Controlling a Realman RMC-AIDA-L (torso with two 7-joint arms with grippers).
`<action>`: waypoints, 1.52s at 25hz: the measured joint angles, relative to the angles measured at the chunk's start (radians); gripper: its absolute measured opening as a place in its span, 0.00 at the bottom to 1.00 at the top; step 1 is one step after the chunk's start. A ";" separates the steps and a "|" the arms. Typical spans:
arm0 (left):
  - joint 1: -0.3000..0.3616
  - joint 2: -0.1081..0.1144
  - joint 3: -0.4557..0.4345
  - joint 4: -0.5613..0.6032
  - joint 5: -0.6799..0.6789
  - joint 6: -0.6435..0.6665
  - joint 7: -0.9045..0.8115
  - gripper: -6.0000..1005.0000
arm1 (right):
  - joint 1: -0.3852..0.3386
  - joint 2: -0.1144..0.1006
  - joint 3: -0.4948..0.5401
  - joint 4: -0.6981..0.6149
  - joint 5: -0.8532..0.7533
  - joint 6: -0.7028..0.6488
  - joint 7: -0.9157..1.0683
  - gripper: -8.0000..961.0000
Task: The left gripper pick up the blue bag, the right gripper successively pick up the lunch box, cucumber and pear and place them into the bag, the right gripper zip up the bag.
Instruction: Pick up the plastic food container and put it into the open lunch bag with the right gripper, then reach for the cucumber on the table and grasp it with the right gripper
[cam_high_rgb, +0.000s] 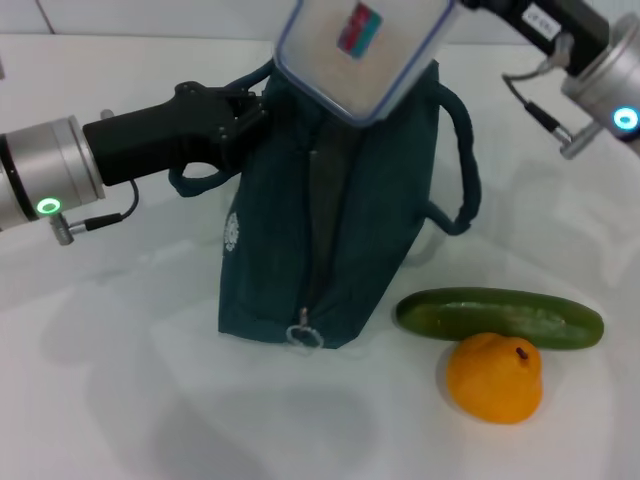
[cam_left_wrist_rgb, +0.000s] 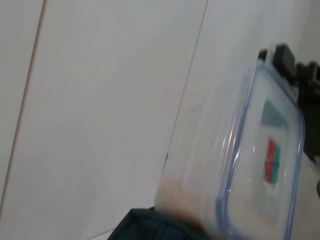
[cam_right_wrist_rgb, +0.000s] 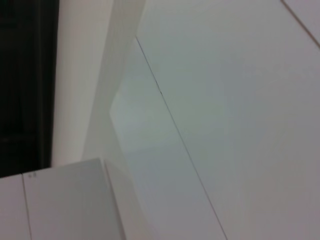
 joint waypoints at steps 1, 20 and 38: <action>0.000 0.001 -0.001 0.001 -0.001 0.000 0.000 0.05 | -0.008 0.000 0.000 -0.002 -0.003 0.000 0.001 0.23; -0.014 0.005 -0.003 0.008 -0.004 -0.013 0.010 0.05 | -0.046 0.000 -0.005 0.002 -0.192 0.137 0.027 0.27; -0.008 0.014 -0.003 0.007 0.007 -0.024 0.012 0.05 | 0.062 -0.210 -0.010 0.281 -0.629 -0.245 0.480 0.58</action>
